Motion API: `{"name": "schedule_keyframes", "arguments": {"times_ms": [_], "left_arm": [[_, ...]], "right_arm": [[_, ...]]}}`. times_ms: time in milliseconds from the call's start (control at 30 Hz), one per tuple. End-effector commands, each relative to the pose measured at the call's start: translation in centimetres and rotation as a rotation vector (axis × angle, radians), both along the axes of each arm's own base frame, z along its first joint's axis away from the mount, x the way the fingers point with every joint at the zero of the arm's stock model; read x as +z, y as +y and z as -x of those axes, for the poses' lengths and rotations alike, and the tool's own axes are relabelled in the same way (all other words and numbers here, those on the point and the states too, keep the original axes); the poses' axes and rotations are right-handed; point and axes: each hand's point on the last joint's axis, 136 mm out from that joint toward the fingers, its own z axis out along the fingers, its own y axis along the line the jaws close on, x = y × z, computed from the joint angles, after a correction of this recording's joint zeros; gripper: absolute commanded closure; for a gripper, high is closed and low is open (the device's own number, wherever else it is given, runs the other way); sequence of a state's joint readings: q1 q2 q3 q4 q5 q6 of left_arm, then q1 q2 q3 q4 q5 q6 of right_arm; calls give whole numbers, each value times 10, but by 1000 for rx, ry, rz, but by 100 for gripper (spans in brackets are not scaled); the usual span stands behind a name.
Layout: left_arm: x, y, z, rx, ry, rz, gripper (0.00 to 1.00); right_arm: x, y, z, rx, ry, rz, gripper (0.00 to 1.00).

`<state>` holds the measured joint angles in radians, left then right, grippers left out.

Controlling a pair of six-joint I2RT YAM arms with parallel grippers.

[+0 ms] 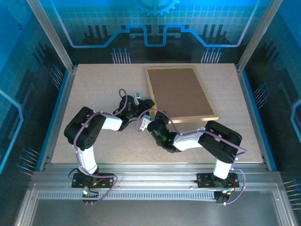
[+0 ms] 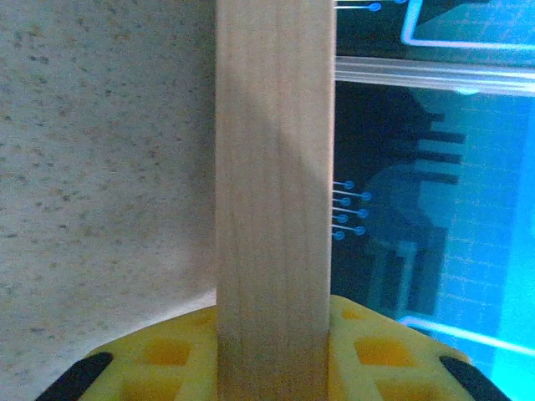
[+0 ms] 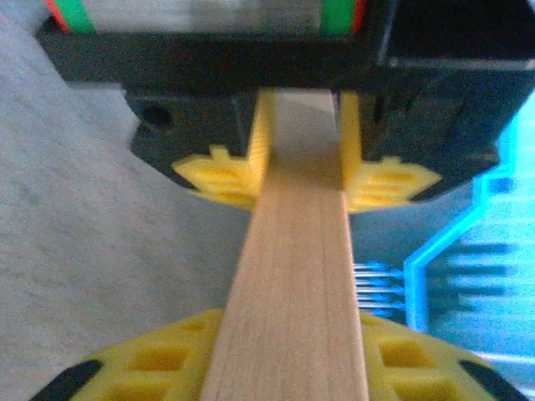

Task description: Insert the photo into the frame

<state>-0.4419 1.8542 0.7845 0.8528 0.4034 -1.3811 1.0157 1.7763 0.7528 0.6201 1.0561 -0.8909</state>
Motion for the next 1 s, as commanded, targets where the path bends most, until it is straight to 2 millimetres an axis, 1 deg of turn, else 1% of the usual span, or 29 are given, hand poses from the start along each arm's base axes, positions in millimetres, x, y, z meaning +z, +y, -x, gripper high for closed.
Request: {"name": "schedule_keyframes", "arguments": {"times_ms": [0, 100, 167, 300, 333, 367, 400, 433, 500, 567, 667, 700, 767, 800, 867, 967], "left_arm": [[38, -9, 0, -41, -107, 45, 80], [39, -9, 0, -41, -108, 45, 78], [39, -9, 0, -42, -110, 45, 74], [38, -8, 1, -40, -109, 45, 54], [39, -8, 1, -40, -108, 46, 41], [38, -7, 1, -37, -106, 46, 26], [38, -7, 2, -36, -105, 47, 5], [40, -6, 2, -35, -109, 47, 1], [40, -4, 2, -33, -110, 40, 1], [40, 3, 3, -22, -110, 24, 1], [42, 21, 3, 11, -110, 10, 1], [43, 30, 2, 28, -109, 10, 1], [51, 54, -2, 73, -124, 7, 1], [53, 66, -3, 91, -126, -2, 1], [53, 92, -6, 126, -119, -52, 1], [58, 117, -5, 140, -109, -140, 1]], "right_arm": [[13, 21, 0, 58, -36, -117, 77], [13, 22, 2, 60, -16, -127, 91], [13, 21, 4, 59, 8, -136, 95], [14, 21, 9, 60, 43, -160, 100], [13, 20, 10, 57, 59, -164, 100], [14, 19, 11, 55, 71, -171, 100], [13, 19, 12, 53, 83, -174, 100], [14, 17, 14, 51, 96, -182, 100], [15, 14, 16, 44, 122, -200, 100], [14, 9, 19, 30, 166, -217, 100], [17, 3, 21, 9, 236, -276, 100], [19, 1, 21, 4, 259, -298, 100], [21, -4, 23, -6, 311, -338, 100], [29, -1, 22, -1, 329, -369, 100], [36, 1, 25, 9, 397, -407, 100], [55, 3, 25, 10, 448, -451, 100]]}}
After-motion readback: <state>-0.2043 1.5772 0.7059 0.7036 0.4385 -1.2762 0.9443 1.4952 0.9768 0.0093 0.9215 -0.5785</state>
